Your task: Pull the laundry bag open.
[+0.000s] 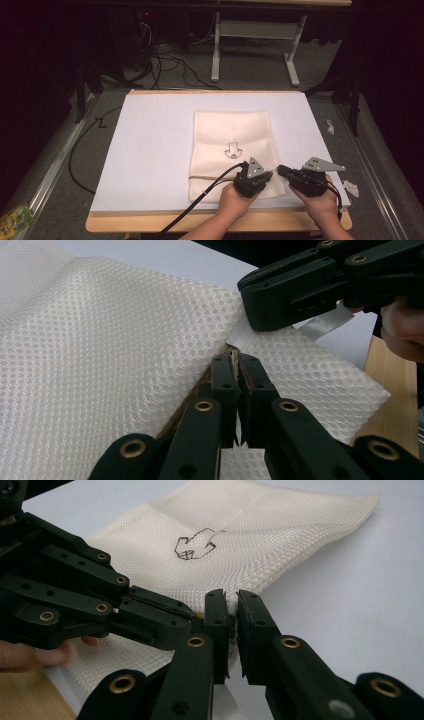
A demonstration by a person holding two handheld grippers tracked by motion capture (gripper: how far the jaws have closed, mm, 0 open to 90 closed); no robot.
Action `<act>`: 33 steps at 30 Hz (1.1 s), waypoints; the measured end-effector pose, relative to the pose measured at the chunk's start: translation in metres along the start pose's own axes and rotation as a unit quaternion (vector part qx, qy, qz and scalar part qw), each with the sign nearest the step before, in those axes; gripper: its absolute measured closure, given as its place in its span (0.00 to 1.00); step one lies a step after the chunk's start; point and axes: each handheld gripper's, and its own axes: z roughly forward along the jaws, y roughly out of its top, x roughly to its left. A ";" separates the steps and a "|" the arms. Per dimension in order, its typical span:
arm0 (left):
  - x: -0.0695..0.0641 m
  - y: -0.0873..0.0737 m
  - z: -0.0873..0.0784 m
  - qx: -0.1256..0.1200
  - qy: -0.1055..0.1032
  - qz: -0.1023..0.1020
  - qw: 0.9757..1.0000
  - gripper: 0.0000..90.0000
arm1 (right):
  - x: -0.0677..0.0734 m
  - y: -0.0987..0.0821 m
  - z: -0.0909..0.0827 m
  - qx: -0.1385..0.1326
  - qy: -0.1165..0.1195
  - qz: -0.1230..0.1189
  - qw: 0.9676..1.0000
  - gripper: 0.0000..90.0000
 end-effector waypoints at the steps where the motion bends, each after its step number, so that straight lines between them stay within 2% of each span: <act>1: 0.000 0.000 0.000 0.000 0.000 0.000 1.000 0.97 | 0.000 0.000 0.000 0.000 0.000 0.000 1.000 0.94; 9: 0.002 0.001 -0.003 0.003 -0.005 -0.009 1.000 0.97 | 0.004 0.001 0.000 0.002 -0.012 -0.002 1.000 0.95; 14: 0.003 0.002 -0.007 0.007 -0.006 -0.003 1.000 0.97 | 0.006 0.001 0.000 0.000 -0.011 -0.003 1.000 0.96; 19: 0.005 0.003 -0.010 0.002 -0.010 -0.005 1.000 0.97 | 0.009 0.004 -0.002 -0.005 -0.017 -0.007 1.000 0.96; 25: 0.009 0.002 -0.010 0.004 -0.023 -0.019 1.000 0.97 | 0.008 0.004 -0.002 -0.006 -0.012 -0.001 1.000 0.96; 28: 0.014 0.002 -0.008 0.005 -0.041 -0.055 0.998 0.97 | 0.009 0.003 -0.002 -0.004 -0.012 -0.012 1.000 0.96; 29: 0.014 0.003 -0.007 0.005 -0.042 -0.059 0.997 0.97 | 0.010 0.003 -0.002 -0.007 -0.015 -0.017 1.000 0.96; 31: 0.012 0.005 -0.005 0.009 -0.037 -0.047 0.998 0.97 | 0.009 0.001 -0.002 -0.007 -0.015 -0.010 1.000 0.96; 33: 0.012 0.004 -0.004 0.008 -0.039 -0.050 0.998 0.97 | 0.009 0.001 -0.002 -0.008 -0.015 -0.012 1.000 0.96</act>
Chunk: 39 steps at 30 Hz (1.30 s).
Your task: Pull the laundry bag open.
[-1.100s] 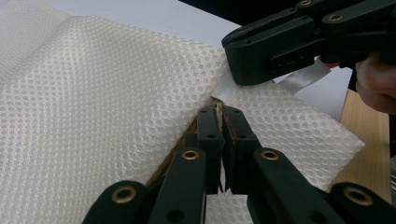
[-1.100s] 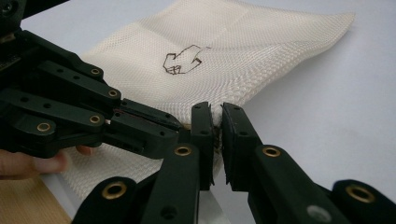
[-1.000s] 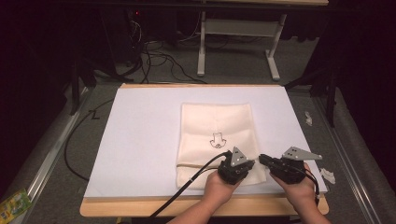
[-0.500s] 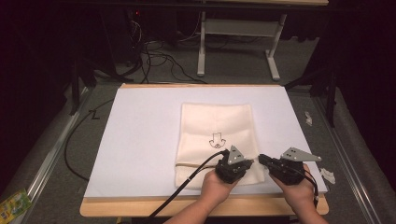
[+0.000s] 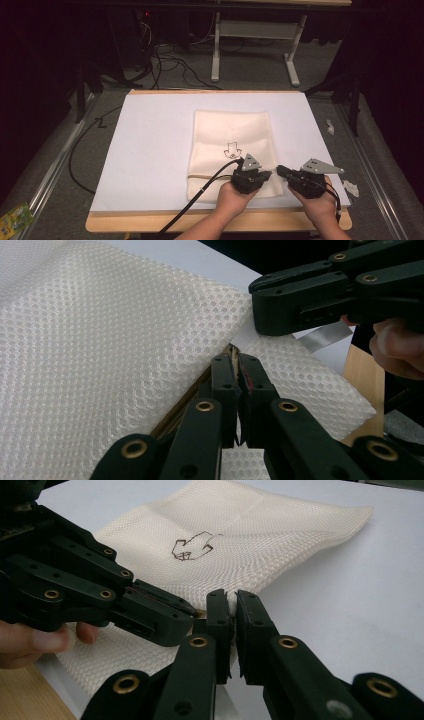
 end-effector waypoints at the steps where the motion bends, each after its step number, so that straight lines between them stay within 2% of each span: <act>1: 0.000 0.000 0.000 -0.001 -0.001 -0.002 1.000 0.97 | 0.000 0.000 0.000 -0.001 0.002 -0.003 1.000 0.96; 7: 0.001 0.000 -0.002 -0.010 -0.006 -0.009 1.000 0.97 | -0.003 0.000 -0.002 -0.008 -0.001 0.001 1.000 0.96; 10: 0.003 -0.003 -0.003 -0.018 -0.014 -0.017 1.000 0.97 | -0.004 0.002 -0.003 -0.006 0.004 -0.001 1.000 0.96; 13: 0.006 -0.005 -0.005 -0.022 -0.025 -0.036 0.999 0.97 | -0.004 0.002 -0.003 -0.005 0.004 -0.004 1.000 0.96; 14: 0.006 -0.005 -0.005 -0.022 -0.024 -0.035 0.999 0.97 | -0.003 0.003 -0.003 -0.003 0.004 -0.002 1.000 0.96; 15: 0.011 -0.009 -0.008 -0.019 -0.013 -0.044 0.999 0.97 | -0.002 0.003 -0.004 -0.006 -0.010 -0.004 1.000 0.96; 16: 0.011 -0.009 -0.008 -0.019 -0.013 -0.044 0.999 0.97 | -0.002 0.003 -0.004 -0.006 -0.010 -0.004 1.000 0.96; 17: 0.023 -0.015 -0.012 -0.018 -0.010 -0.069 0.997 0.97 | -0.010 0.002 -0.009 -0.012 -0.015 0.018 1.000 0.96; 19: 0.027 -0.019 -0.015 -0.018 -0.009 -0.073 0.997 0.97 | -0.021 -0.001 -0.012 -0.017 -0.011 0.041 0.999 0.96; 20: 0.029 -0.020 -0.017 -0.015 -0.007 -0.069 0.997 0.97 | -0.023 -0.003 -0.012 -0.015 -0.007 0.039 0.999 0.96; 21: 0.025 -0.022 -0.019 -0.007 0.005 -0.048 0.999 0.97 | -0.022 -0.005 -0.010 -0.008 -0.007 0.037 0.999 0.96; 24: 0.026 -0.022 -0.023 -0.007 0.005 -0.044 0.999 0.97 | -0.019 -0.005 -0.009 -0.006 -0.009 0.027 1.000 0.96; 26: 0.028 -0.021 -0.027 -0.005 0.008 -0.042 0.999 0.97 | -0.017 -0.003 -0.009 -0.010 -0.003 0.024 1.000 0.96; 27: 0.029 -0.021 -0.029 -0.003 0.008 -0.040 0.999 0.97 | -0.013 -0.003 -0.007 -0.007 -0.003 0.015 1.000 0.96; 29: 0.029 -0.021 -0.032 0.001 0.009 -0.035 0.999 0.97 | -0.011 -0.002 -0.005 -0.002 -0.004 0.016 1.000 0.96; 31: 0.030 -0.022 -0.036 0.004 0.024 -0.030 0.999 0.97 | -0.010 -0.001 -0.005 0.000 -0.012 0.015 1.000 0.96; 32: 0.034 -0.024 -0.040 0.002 0.030 -0.033 0.999 0.97 | -0.011 0.000 -0.006 -0.003 -0.018 0.013 1.000 0.96; 33: 0.039 -0.027 -0.044 0.004 0.032 -0.045 0.998 0.97 | -0.019 0.000 -0.011 -0.013 -0.026 0.031 0.999 0.96; 34: 0.046 -0.030 -0.049 0.006 0.039 -0.055 0.998 0.97 | -0.019 0.000 -0.011 -0.013 -0.026 0.031 0.999 0.96; 35: 0.053 -0.035 -0.059 0.011 0.048 -0.059 0.997 0.97 | -0.027 -0.004 -0.015 -0.016 -0.032 0.044 0.998 0.96; 36: 0.053 -0.035 -0.059 0.011 0.048 -0.059 0.997 0.97 | -0.027 -0.004 -0.015 -0.016 -0.032 0.044 0.998 0.96; 39: 0.064 -0.040 -0.076 0.023 0.064 -0.061 0.996 0.97 | -0.034 -0.009 -0.020 -0.017 -0.037 0.055 0.998 0.96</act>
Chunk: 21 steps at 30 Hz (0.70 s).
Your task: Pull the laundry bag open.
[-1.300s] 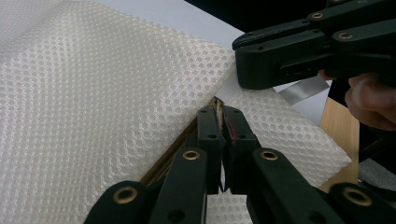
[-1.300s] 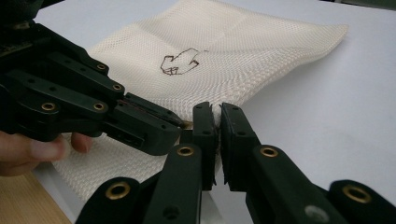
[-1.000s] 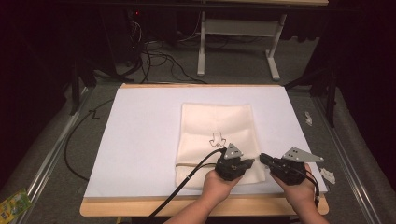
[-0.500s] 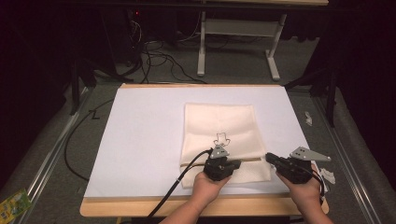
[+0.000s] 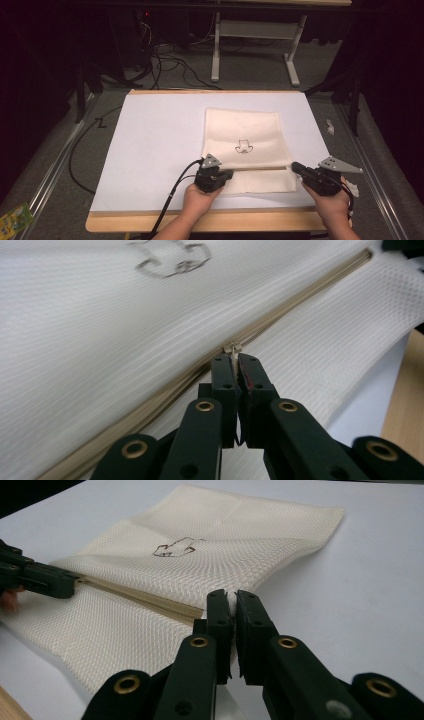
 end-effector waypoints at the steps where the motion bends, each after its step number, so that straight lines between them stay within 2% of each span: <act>1: 0.004 -0.001 -0.006 0.004 0.007 0.003 1.000 0.97 | 0.000 0.000 0.000 0.000 0.000 0.000 1.000 0.96; 2: 0.014 -0.002 -0.018 0.013 0.018 0.002 1.000 0.97 | 0.000 0.000 -0.001 -0.002 -0.001 -0.002 1.000 0.96; 3: 0.014 -0.002 -0.018 0.013 0.018 0.002 1.000 0.97 | 0.000 0.000 -0.001 -0.002 -0.001 -0.002 1.000 0.96; 7: 0.031 -0.008 -0.043 0.021 0.038 0.003 0.999 0.97 | 0.001 0.000 0.001 0.004 0.000 -0.004 1.000 0.96; 11: 0.052 -0.024 -0.061 0.017 0.040 -0.018 0.999 0.97 | -0.006 -0.001 -0.001 -0.003 -0.016 -0.002 1.000 0.96; 12: 0.057 -0.027 -0.064 0.016 0.034 -0.022 0.999 0.97 | -0.011 -0.001 -0.004 -0.005 -0.014 0.013 1.000 0.96; 13: 0.059 -0.027 -0.067 0.017 0.031 -0.019 0.999 0.97 | -0.011 -0.001 -0.004 -0.005 -0.014 0.013 1.000 0.96; 14: 0.059 -0.026 -0.068 0.018 0.036 -0.014 0.999 0.97 | -0.012 -0.002 -0.003 -0.004 -0.005 0.016 1.000 0.96; 16: 0.059 -0.025 -0.067 0.018 0.041 -0.018 0.999 0.97 | -0.007 -0.002 -0.001 0.002 -0.019 0.002 1.000 0.96; 21: 0.057 -0.029 -0.062 0.039 0.044 0.003 0.998 0.97 | -0.007 -0.005 0.001 0.016 -0.016 0.004 1.000 0.95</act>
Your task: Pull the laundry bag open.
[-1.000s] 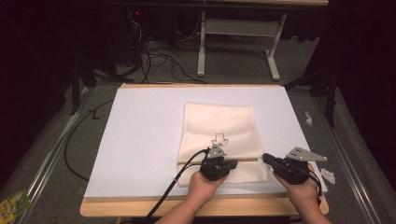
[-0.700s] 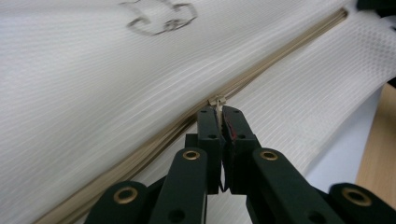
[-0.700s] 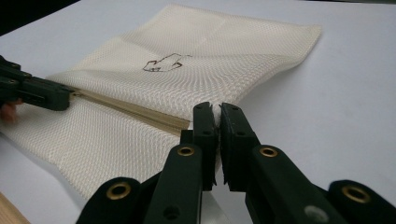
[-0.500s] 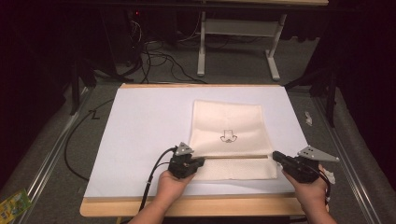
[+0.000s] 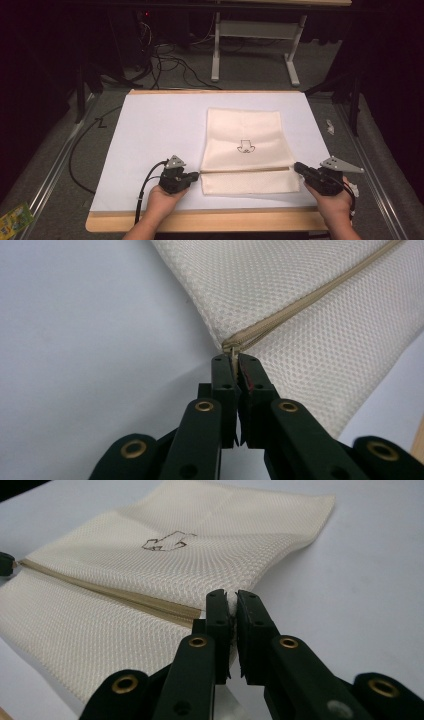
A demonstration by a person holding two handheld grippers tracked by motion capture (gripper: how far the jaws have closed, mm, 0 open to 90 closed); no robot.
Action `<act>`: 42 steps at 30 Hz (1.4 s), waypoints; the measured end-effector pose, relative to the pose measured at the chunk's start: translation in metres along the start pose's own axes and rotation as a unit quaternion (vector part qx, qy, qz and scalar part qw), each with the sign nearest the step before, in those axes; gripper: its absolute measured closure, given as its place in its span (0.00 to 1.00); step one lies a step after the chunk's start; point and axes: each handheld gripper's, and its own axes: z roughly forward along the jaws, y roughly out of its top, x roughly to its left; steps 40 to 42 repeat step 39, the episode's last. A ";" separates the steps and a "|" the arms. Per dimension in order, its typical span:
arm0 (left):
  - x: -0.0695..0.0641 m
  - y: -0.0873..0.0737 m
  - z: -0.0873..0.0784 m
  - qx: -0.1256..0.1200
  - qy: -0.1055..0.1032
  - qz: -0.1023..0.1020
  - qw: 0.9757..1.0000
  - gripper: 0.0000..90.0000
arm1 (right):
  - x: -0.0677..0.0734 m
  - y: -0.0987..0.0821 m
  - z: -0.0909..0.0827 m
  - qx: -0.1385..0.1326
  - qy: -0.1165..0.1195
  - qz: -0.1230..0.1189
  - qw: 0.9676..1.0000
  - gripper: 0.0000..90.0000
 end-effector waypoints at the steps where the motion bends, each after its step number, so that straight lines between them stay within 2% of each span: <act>1: 0.000 0.000 0.000 0.000 -0.001 0.000 1.000 0.97 | -0.001 -0.002 0.001 0.006 0.003 0.000 1.000 0.95; 3: -0.001 0.000 0.000 0.002 -0.002 -0.002 1.000 0.96 | -0.002 -0.003 0.002 0.011 0.005 0.000 1.000 0.94; 4: -0.001 -0.001 0.001 0.005 0.001 0.004 1.000 0.96 | -0.002 -0.004 0.003 0.016 0.007 -0.001 1.000 0.94; 8: -0.002 0.000 0.001 0.006 0.001 0.007 1.000 0.96 | -0.002 -0.007 0.005 0.029 0.007 0.003 1.000 0.93; 10: -0.002 0.000 0.001 0.005 0.005 0.007 1.000 0.89 | -0.003 -0.008 0.006 0.035 0.007 0.002 0.999 0.90; 12: 0.000 0.001 -0.002 -0.002 0.002 0.005 1.000 0.85 | -0.003 -0.010 0.008 0.037 0.001 0.002 0.999 0.82; 14: 0.003 0.003 -0.007 -0.018 0.006 0.005 1.000 0.73 | -0.005 -0.010 0.007 0.033 0.006 0.004 0.999 0.71; 16: 0.007 0.004 -0.014 -0.040 0.020 -0.003 0.999 0.61 | -0.007 -0.009 0.006 0.019 0.005 0.006 1.000 0.57; 17: 0.013 0.006 -0.023 -0.062 0.044 -0.001 0.997 0.52 | -0.009 -0.008 0.005 0.006 -0.006 0.006 1.000 0.43; 18: 0.013 0.006 -0.023 -0.062 0.044 -0.001 0.997 0.48 | -0.009 -0.008 0.005 0.006 -0.006 0.006 1.000 0.43; 19: 0.019 0.011 -0.036 -0.087 0.084 0.008 0.993 0.44 | -0.012 -0.008 0.001 -0.010 -0.026 0.003 1.000 0.32; 20: 0.019 0.011 -0.036 -0.087 0.084 0.008 0.993 0.40 | -0.012 -0.008 0.001 -0.010 -0.026 0.003 1.000 0.32; 21: 0.022 0.012 -0.045 -0.105 0.102 0.009 0.989 0.40 | -0.016 -0.007 -0.001 -0.020 -0.034 0.001 0.999 0.29; 22: 0.027 0.014 -0.056 -0.127 0.120 0.008 0.985 0.36 | -0.019 -0.007 -0.003 -0.029 -0.042 0.004 0.999 0.26; 23: 0.030 0.014 -0.062 -0.137 0.129 0.009 0.982 0.31 | -0.029 -0.008 -0.010 -0.047 -0.059 0.015 0.997 0.22; 24: 0.037 0.013 -0.076 -0.152 0.154 0.010 0.976 0.28 | -0.034 -0.008 -0.014 -0.054 -0.066 0.023 0.996 0.20; 25: 0.037 0.013 -0.076 -0.152 0.154 0.010 0.976 0.25 | -0.034 -0.008 -0.014 -0.054 -0.066 0.023 0.996 0.20; 28: 0.045 0.008 -0.084 -0.143 0.192 0.013 0.971 0.19 | -0.049 -0.010 -0.024 -0.073 -0.092 0.041 0.992 0.16; 30: 0.048 0.007 -0.084 -0.142 0.192 0.009 0.971 0.17 | -0.055 -0.011 -0.027 -0.074 -0.107 0.051 0.990 0.13; 32: 0.046 0.008 -0.081 -0.139 0.190 0.014 0.972 0.16 | -0.057 -0.011 -0.028 -0.075 -0.112 0.054 0.989 0.13; 36: 0.042 0.010 -0.075 -0.129 0.190 0.030 0.973 0.15 | -0.052 -0.010 -0.026 -0.076 -0.109 0.038 0.990 0.13; 38: 0.043 0.009 -0.074 -0.125 0.189 0.029 0.974 0.14 | -0.048 -0.009 -0.025 -0.077 -0.106 0.032 0.991 0.12; 42: 0.044 0.009 -0.074 -0.125 0.188 0.026 0.974 0.13 | -0.047 -0.009 -0.024 -0.078 -0.105 0.029 0.991 0.12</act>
